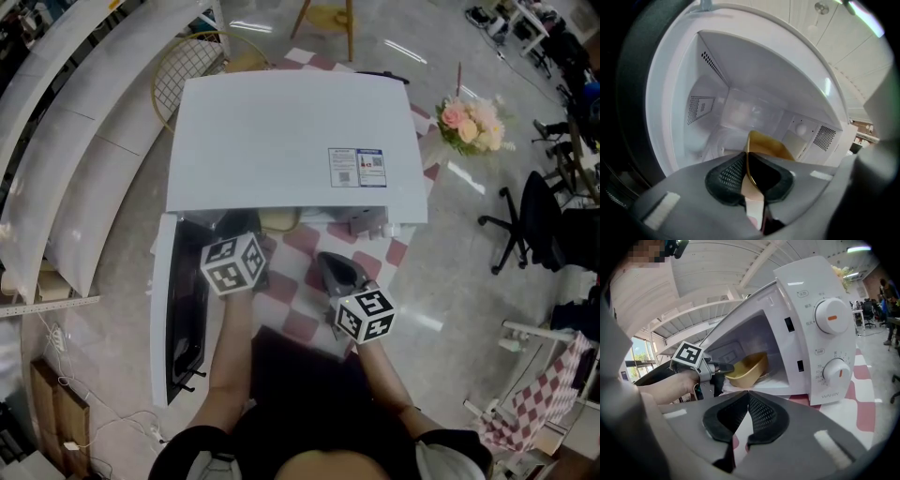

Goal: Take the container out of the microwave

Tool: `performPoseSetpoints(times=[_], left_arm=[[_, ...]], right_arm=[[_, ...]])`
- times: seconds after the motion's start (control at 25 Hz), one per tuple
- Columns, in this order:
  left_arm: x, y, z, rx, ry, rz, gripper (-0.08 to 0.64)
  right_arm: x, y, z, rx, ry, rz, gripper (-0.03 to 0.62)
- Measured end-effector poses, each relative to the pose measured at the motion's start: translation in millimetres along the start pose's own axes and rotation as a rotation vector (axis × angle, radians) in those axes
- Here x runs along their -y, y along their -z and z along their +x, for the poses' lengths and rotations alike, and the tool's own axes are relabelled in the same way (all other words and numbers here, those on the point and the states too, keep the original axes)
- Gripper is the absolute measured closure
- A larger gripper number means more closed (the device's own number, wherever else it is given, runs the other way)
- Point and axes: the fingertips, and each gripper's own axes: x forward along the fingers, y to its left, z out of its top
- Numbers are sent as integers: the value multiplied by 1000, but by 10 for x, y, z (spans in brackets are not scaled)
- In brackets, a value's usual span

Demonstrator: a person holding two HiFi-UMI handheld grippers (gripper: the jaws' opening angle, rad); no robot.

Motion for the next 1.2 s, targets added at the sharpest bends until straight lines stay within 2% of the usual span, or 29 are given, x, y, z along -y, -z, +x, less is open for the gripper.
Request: performPoseSetpoints(times=[0.48, 1.2], left_arm=[[6, 70, -212, 15, 6, -24, 531], [59, 178, -533, 7, 35, 20, 531]], right_arm=[[-77, 63, -132, 14, -1, -7, 592], [-148, 98, -335, 43, 19, -25, 592]])
